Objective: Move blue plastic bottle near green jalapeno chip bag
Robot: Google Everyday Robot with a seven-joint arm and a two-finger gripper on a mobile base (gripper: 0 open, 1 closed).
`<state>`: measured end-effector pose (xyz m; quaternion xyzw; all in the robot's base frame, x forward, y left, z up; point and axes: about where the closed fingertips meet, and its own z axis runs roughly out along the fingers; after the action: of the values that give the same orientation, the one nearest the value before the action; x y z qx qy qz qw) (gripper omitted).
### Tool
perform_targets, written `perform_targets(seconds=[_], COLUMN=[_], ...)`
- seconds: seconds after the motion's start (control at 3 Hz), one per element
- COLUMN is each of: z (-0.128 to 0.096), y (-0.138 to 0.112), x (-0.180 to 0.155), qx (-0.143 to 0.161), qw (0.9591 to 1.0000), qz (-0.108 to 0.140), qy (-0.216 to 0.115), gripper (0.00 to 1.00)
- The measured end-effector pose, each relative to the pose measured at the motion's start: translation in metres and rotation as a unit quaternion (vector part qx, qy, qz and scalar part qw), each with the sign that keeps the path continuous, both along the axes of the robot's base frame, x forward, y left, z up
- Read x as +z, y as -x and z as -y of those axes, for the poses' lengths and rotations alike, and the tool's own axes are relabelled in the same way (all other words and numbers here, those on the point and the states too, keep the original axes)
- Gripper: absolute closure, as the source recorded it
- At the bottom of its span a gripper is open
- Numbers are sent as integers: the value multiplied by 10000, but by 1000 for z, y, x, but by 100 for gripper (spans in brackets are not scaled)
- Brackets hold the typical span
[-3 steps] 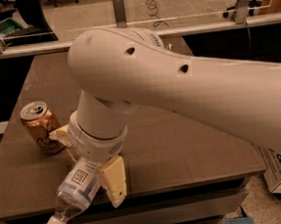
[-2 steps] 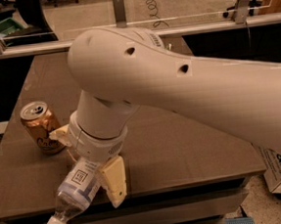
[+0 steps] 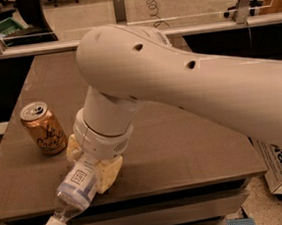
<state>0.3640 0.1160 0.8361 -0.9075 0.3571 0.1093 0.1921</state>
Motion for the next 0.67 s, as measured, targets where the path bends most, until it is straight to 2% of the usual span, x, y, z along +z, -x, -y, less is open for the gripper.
perform_targets(seconds=[0.33, 0.67], z=[11, 16], y=[-5, -7], x=[-10, -10], qx=[-62, -97], qw=[9997, 9996], qz=[-235, -271], qy=[53, 74], gripper=[64, 86])
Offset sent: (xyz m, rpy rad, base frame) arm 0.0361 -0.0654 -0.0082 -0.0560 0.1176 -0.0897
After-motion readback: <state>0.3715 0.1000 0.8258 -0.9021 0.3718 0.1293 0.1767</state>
